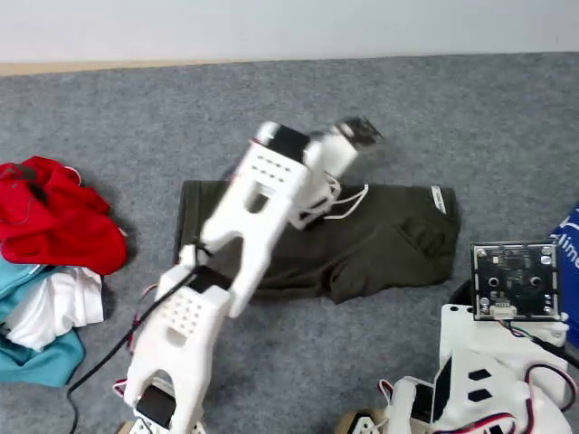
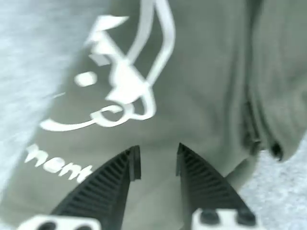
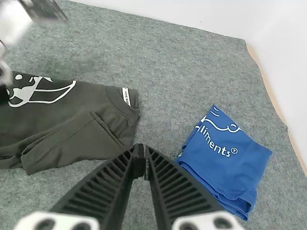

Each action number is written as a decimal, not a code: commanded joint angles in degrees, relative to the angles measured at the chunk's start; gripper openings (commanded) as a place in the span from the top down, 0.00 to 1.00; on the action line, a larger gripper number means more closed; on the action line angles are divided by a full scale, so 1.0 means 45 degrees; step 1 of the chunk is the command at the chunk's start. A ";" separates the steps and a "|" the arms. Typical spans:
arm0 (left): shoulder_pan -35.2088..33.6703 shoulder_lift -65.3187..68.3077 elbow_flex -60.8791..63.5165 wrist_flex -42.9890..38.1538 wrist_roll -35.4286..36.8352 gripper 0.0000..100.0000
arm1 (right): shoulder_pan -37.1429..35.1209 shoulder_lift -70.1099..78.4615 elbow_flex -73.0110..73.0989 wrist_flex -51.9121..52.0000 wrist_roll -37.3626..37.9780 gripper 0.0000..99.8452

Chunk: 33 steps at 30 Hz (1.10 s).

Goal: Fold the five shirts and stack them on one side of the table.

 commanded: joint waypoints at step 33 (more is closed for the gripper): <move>-0.6740 -0.6838 0.5226 0.0332 0.1387 0.90 | -0.2842 0.9016 0.5490 -0.6808 0.0078 0.93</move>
